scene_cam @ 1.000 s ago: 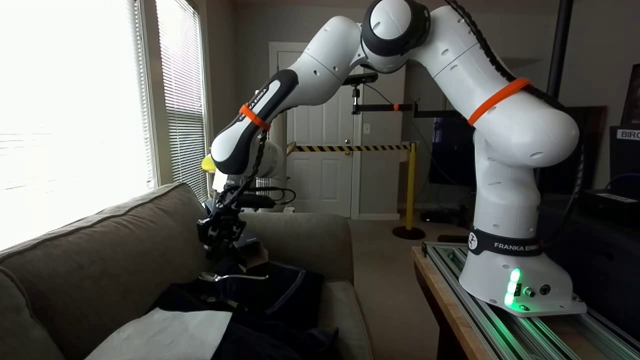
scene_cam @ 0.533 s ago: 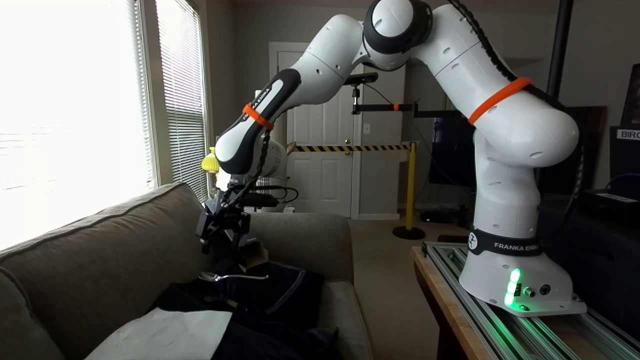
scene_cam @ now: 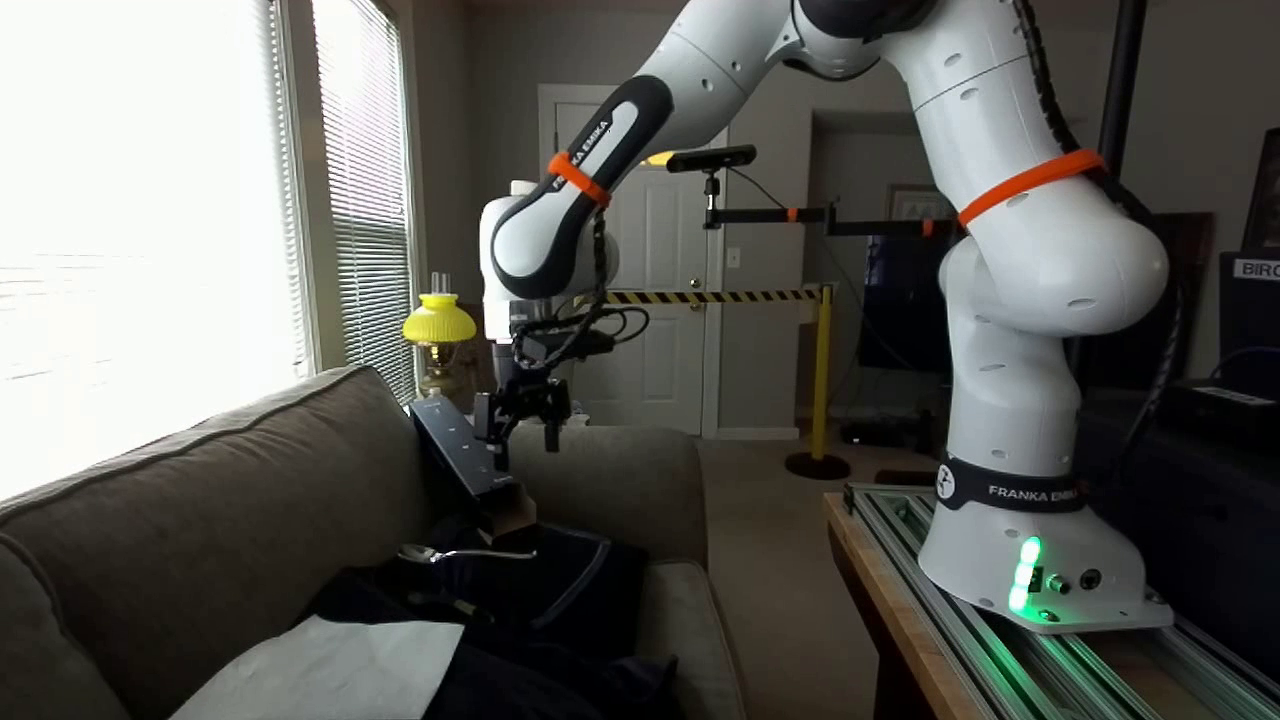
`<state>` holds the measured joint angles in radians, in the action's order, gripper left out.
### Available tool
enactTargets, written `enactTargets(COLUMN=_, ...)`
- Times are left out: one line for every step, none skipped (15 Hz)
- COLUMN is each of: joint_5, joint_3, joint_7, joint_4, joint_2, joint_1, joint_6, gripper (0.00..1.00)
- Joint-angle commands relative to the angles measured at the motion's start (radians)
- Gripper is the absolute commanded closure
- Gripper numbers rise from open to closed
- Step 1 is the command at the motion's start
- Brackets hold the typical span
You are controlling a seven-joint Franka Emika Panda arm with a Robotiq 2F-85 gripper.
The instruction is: Put the object on the black spoon
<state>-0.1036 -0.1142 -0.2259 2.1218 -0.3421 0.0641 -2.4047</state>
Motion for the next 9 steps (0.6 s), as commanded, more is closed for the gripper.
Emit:
enactTargets(joint_5=0.230, joint_3=-0.050, joint_7=-0.139, joint_4=0.208, joint_2=0.213, joint_1=-0.090, joint_6=0.022, gripper=0.00)
enactTargets(joint_5=0.299, joint_3=-0.049, joint_7=-0.175, joint_4=0.249, joint_2=0.256, joint_1=-0.101, joint_6=0.024, gripper=0.00)
enactTargets(joint_5=0.356, joint_3=-0.039, joint_7=-0.195, joint_4=0.287, joint_2=0.289, joint_1=-0.101, joint_6=0.021, gripper=0.00)
enactTargets(joint_5=0.395, joint_3=-0.024, joint_7=-0.204, joint_4=0.321, joint_2=0.318, joint_1=-0.097, joint_6=0.028, gripper=0.00)
enactTargets(joint_5=0.313, joint_3=-0.008, joint_7=-0.160, joint_4=0.220, joint_2=0.225, joint_1=-0.067, joint_6=0.019, gripper=0.00)
enactTargets(joint_5=0.344, joint_3=-0.001, joint_7=-0.175, joint_4=0.257, joint_2=0.259, joint_1=-0.070, joint_6=0.019, gripper=0.00)
enactTargets(joint_5=0.360, joint_3=0.003, joint_7=-0.182, joint_4=0.283, joint_2=0.281, joint_1=-0.070, joint_6=0.019, gripper=0.00)
enactTargets(joint_5=0.365, joint_3=0.004, joint_7=-0.182, joint_4=0.297, joint_2=0.295, joint_1=-0.068, joint_6=0.019, gripper=0.00)
enactTargets(joint_5=0.367, joint_3=0.005, joint_7=-0.182, joint_4=0.303, joint_2=0.301, joint_1=-0.067, joint_6=0.019, gripper=0.00)
